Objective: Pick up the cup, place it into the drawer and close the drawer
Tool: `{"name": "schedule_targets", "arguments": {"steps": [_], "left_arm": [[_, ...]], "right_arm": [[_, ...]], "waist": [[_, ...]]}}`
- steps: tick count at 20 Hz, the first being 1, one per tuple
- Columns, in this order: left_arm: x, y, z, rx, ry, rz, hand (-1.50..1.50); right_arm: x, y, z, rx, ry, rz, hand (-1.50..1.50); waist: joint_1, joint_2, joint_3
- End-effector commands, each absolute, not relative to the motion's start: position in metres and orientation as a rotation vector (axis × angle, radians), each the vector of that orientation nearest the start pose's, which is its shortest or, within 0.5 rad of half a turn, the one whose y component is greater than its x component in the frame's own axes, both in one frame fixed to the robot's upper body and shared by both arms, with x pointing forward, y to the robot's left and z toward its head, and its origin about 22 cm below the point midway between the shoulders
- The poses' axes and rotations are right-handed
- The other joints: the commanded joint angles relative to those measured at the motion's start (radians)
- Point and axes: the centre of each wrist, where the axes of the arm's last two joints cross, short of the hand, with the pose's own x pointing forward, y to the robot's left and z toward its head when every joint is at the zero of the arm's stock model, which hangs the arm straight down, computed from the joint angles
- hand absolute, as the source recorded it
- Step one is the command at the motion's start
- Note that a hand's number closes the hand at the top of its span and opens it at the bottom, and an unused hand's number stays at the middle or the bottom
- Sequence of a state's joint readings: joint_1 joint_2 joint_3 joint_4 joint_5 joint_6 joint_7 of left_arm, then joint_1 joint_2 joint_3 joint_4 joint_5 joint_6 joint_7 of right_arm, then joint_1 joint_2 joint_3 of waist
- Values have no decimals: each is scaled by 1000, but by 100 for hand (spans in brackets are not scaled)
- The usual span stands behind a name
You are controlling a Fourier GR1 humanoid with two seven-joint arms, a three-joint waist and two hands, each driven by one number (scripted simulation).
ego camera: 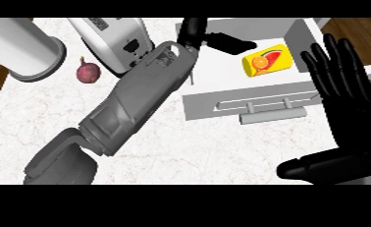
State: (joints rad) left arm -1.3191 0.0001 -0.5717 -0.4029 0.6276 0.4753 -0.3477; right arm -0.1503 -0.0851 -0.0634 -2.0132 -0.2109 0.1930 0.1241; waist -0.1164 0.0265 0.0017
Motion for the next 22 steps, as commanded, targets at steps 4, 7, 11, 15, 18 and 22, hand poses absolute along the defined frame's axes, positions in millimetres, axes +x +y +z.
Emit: {"name": "schedule_targets", "arguments": {"steps": [4,7,11,15,18,22], "left_arm": [[423,7,137,-192,-1967,-212,-150],[420,2,149,-277,-1993,-136,-150],[415,4,152,-376,-1964,-103,-150],[417,25,154,-329,-1957,-31,-150],[421,63,144,-320,-1947,14,-150],[414,109,129,-271,-1923,111,-150]], "right_arm": [[239,-239,147,331,-2015,164,-150],[228,-252,138,344,-1997,157,-150],[223,-263,134,316,-1996,162,150],[223,-271,153,292,-1982,345,150],[211,-272,147,185,-1961,482,150],[209,-278,154,126,-1941,539,150]], "waist": [[35,-6,-1],[60,-17,-1],[107,-29,-2],[123,-33,-2],[132,-35,-2],[138,-36,-2]]}}
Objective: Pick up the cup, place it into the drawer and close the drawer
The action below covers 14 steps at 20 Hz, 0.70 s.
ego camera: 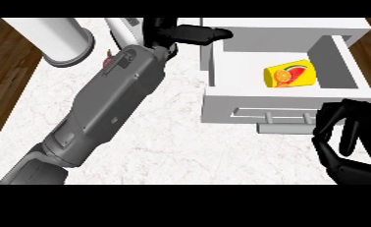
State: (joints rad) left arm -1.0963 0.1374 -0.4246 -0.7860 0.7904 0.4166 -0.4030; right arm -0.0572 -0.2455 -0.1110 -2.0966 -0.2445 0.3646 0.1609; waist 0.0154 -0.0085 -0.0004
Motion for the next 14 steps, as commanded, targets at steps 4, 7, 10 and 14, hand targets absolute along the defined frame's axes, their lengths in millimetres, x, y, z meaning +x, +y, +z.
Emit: {"name": "schedule_targets", "arguments": {"steps": [4,7,10,14], "left_arm": [[386,125,124,-258,-1915,131,-150],[369,159,125,-260,-1904,139,-150],[348,196,108,-263,-1899,148,-150],[339,227,88,-272,-1881,154,-150]], "right_arm": [[210,-275,147,57,-1895,599,150],[220,-277,141,6,-1844,611,150],[224,-267,131,-21,-1820,626,150],[239,-250,123,-113,-1827,784,150]], "waist": [[13,-1,0],[16,1,0],[15,4,0],[5,10,0]]}}
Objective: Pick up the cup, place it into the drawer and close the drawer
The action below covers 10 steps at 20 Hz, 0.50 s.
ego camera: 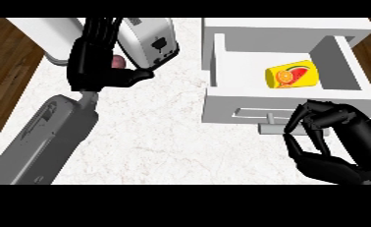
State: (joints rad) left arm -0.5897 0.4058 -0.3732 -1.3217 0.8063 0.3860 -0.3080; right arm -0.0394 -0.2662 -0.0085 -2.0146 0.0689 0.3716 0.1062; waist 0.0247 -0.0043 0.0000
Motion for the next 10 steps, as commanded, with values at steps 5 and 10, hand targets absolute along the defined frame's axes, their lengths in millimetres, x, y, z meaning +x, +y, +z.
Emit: {"name": "schedule_targets", "arguments": {"steps": [5,10], "left_arm": [[318,257,89,-254,-1875,150,-150],[289,272,57,-271,-1878,169,-150]], "right_arm": [[234,-259,104,-298,-1766,1080,150],[264,-223,66,-385,-1698,1198,150]], "waist": [[4,2,1],[4,7,0]]}}
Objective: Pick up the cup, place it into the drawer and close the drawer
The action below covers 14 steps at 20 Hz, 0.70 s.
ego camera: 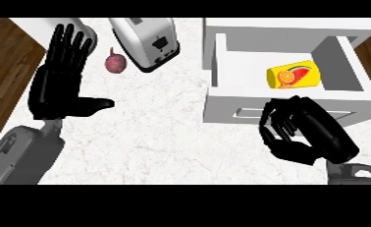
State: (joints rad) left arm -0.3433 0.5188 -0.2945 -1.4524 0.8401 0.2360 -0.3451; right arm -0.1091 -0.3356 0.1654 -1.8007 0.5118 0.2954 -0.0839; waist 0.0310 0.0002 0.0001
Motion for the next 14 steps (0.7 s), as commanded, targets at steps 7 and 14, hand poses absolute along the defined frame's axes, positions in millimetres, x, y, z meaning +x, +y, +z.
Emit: {"name": "schedule_targets", "arguments": {"steps": [7,14], "left_arm": [[285,315,60,-244,-1870,192,-150],[257,333,54,-236,-1887,202,-150]], "right_arm": [[294,-213,17,-436,-1647,1197,-150],[331,-213,-13,-430,-1546,1281,-150]], "waist": [[-22,2,0],[-12,2,0]]}}
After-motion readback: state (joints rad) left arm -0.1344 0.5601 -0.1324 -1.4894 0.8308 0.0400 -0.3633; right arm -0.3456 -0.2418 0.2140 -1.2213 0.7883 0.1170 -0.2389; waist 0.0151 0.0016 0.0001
